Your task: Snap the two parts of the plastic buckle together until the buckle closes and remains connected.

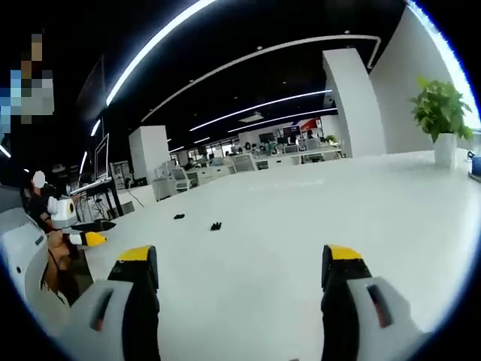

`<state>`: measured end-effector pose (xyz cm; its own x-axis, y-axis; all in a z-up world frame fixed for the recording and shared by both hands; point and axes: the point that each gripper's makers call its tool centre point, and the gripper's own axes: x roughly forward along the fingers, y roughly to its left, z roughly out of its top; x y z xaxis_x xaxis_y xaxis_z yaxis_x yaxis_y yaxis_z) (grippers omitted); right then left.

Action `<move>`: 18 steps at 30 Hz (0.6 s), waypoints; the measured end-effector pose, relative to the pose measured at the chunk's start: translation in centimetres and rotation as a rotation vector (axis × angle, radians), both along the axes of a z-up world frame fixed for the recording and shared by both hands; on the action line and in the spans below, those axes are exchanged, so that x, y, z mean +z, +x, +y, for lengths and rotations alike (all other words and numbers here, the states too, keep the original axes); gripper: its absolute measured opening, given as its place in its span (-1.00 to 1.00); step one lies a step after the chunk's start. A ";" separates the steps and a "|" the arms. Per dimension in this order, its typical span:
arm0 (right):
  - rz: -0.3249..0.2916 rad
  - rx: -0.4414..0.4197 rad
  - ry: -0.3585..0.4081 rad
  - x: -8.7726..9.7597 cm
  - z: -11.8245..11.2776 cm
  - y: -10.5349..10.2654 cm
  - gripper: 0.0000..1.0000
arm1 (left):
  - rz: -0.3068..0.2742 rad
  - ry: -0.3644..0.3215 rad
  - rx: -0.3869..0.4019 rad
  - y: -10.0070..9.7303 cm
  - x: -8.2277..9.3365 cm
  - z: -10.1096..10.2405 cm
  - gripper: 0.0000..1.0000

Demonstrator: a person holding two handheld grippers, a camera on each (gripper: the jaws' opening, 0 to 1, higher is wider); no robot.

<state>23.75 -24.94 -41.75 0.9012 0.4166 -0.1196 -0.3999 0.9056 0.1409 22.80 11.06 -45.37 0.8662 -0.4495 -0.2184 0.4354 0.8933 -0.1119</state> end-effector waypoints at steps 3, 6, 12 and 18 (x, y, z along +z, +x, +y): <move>0.006 0.019 -0.018 -0.1 0.5 0.5 0.78 | -0.001 -0.005 0.002 0.0 0.0 0.1 0.85; 0.006 0.022 -0.028 -0.1 0.7 1.1 0.78 | -0.001 -0.007 0.002 -0.1 0.0 0.1 0.85; 0.006 0.055 -0.061 0.0 1.5 2.1 0.79 | 0.004 -0.014 -0.004 -0.1 -0.2 0.1 0.85; 0.015 0.071 -0.067 0.0 1.9 3.2 0.78 | 0.000 -0.012 -0.011 -0.1 0.0 -0.2 0.85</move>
